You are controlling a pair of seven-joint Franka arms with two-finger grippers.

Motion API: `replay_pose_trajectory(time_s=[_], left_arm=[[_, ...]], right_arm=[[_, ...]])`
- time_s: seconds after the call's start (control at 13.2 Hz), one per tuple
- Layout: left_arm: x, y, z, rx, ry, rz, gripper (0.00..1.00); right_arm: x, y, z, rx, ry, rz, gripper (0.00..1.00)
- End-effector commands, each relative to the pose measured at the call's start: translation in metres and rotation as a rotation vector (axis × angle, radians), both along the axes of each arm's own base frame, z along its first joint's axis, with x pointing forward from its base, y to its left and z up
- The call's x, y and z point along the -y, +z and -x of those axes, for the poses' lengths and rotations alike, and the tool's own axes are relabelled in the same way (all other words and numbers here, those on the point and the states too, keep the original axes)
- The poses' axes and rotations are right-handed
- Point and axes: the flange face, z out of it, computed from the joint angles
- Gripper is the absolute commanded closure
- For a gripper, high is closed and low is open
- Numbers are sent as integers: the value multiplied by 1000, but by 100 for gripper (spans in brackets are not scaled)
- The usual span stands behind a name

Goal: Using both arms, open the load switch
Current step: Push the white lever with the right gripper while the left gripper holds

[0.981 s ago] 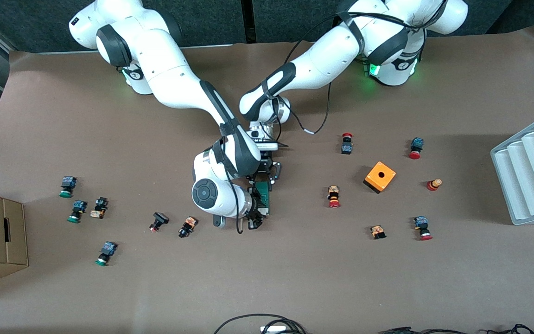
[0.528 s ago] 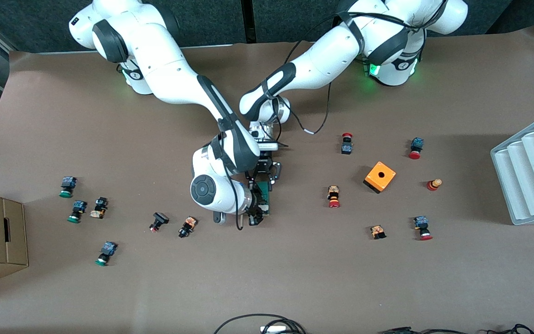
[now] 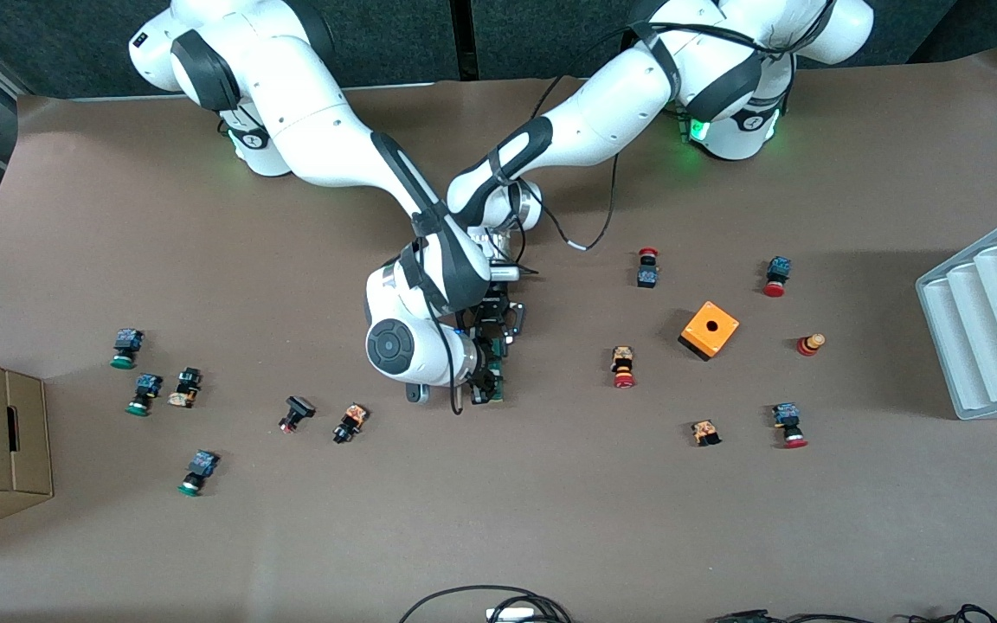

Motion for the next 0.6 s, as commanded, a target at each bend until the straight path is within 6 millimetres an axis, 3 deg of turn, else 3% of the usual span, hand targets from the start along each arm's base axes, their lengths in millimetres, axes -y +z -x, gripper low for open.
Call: replay_pose_trajectory(time_s=[0.0, 0.53], left_arm=[[5, 0, -2, 25, -8, -11, 39], [6, 1, -2, 26, -8, -10, 39]], right_arm=[[9, 18, 7, -35, 18, 1, 64], [15, 25, 3, -40, 26, 5, 64]])
